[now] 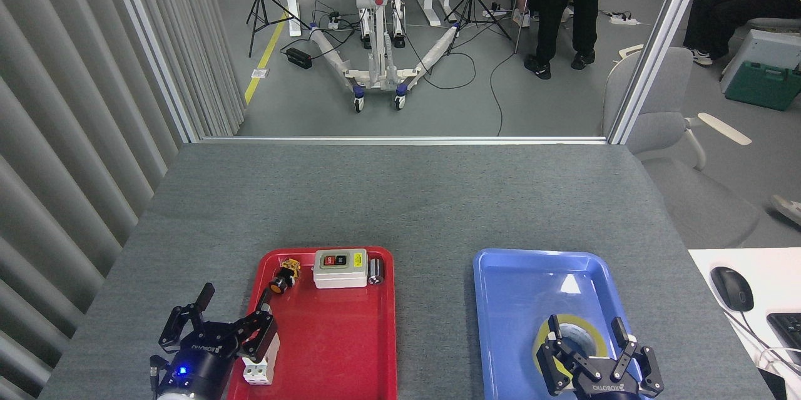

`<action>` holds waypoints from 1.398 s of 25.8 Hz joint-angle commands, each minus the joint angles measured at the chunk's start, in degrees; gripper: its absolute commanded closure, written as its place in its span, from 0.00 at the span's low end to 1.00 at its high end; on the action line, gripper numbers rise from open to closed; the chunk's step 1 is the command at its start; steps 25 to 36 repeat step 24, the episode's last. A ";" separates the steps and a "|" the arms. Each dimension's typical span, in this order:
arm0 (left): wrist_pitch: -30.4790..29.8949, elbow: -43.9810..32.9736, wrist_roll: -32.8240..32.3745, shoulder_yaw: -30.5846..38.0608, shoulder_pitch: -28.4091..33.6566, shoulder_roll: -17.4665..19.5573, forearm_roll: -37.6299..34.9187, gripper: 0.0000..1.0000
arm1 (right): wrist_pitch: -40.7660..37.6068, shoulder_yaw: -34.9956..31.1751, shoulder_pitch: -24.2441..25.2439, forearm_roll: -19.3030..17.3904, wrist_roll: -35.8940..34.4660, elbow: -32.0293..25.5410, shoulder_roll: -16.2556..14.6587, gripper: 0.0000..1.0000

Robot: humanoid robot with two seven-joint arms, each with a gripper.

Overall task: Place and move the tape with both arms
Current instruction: 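Release the tape in the blue tray and open the right gripper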

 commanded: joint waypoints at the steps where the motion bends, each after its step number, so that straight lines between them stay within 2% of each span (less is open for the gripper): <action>1: -0.20 0.01 -0.30 0.34 -0.01 -0.12 -0.07 0.01 | 0.01 0.00 -0.14 -0.37 0.15 0.00 -0.04 0.00; 36: -1.95 0.27 -0.39 2.09 -0.01 -1.00 -0.16 0.01 | -0.08 0.08 -0.23 -0.46 0.06 0.00 -0.04 0.00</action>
